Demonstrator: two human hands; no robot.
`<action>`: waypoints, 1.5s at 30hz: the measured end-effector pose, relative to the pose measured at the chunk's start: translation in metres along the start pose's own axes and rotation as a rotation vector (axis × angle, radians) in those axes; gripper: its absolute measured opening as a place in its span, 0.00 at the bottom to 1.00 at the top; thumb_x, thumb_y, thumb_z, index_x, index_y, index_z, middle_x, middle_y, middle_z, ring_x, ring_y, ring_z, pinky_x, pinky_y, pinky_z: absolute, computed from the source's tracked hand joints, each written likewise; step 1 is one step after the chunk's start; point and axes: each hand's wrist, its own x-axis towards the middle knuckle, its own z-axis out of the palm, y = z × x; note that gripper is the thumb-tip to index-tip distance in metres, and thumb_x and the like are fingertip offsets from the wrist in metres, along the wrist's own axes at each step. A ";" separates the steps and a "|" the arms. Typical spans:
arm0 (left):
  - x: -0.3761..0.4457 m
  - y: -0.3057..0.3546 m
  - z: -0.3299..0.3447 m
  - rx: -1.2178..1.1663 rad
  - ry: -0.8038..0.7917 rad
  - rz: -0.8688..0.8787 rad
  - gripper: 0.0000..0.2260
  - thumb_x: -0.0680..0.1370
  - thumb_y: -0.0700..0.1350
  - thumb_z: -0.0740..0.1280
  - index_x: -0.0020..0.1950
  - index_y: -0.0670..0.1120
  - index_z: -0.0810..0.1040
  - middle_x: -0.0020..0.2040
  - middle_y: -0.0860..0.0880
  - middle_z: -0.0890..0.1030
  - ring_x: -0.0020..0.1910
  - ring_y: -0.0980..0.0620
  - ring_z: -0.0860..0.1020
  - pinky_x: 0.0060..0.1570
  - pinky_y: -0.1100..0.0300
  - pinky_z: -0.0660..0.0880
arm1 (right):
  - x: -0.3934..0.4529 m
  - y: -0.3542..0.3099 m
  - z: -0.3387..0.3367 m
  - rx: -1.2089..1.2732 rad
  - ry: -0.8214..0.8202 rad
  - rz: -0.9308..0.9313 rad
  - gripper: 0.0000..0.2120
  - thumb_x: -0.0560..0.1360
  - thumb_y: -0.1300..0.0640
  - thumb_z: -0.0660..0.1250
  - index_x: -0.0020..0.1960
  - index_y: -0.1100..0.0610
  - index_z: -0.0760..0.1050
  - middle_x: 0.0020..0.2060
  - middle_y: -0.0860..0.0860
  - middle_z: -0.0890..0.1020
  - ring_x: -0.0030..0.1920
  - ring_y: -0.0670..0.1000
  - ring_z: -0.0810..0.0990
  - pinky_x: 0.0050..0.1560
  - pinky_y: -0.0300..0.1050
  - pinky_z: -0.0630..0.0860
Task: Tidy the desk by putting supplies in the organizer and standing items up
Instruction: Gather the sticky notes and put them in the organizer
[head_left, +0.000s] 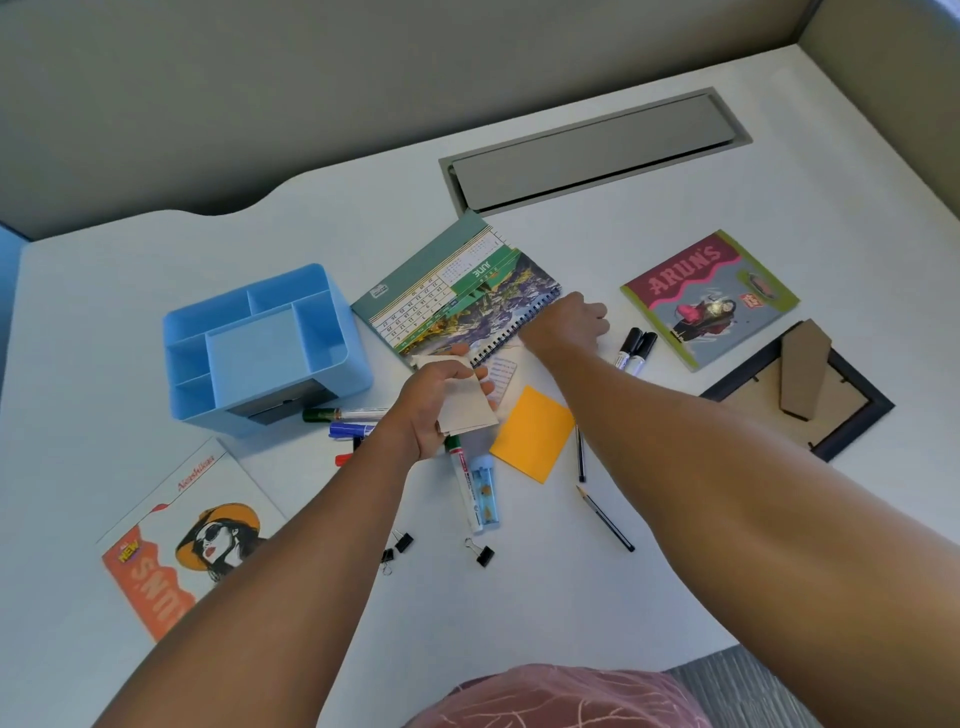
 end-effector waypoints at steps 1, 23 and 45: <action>0.000 0.001 0.001 0.002 0.000 0.007 0.17 0.79 0.36 0.61 0.67 0.48 0.73 0.55 0.40 0.80 0.46 0.44 0.81 0.55 0.45 0.78 | -0.001 -0.003 0.002 -0.010 -0.004 0.012 0.28 0.70 0.60 0.73 0.66 0.60 0.65 0.65 0.59 0.64 0.65 0.60 0.66 0.62 0.50 0.73; -0.010 0.000 -0.019 0.060 0.077 -0.022 0.17 0.77 0.43 0.65 0.65 0.56 0.76 0.54 0.46 0.85 0.53 0.45 0.82 0.64 0.38 0.73 | -0.002 0.006 0.006 -0.026 -0.131 0.090 0.22 0.74 0.57 0.66 0.66 0.60 0.69 0.66 0.60 0.67 0.64 0.60 0.69 0.57 0.47 0.68; -0.006 0.025 0.004 0.092 0.216 -0.114 0.09 0.80 0.49 0.63 0.51 0.43 0.74 0.39 0.42 0.75 0.36 0.48 0.75 0.49 0.46 0.78 | 0.008 0.017 -0.028 -0.667 -0.233 -0.351 0.39 0.62 0.52 0.81 0.67 0.52 0.65 0.60 0.58 0.61 0.56 0.60 0.63 0.48 0.55 0.73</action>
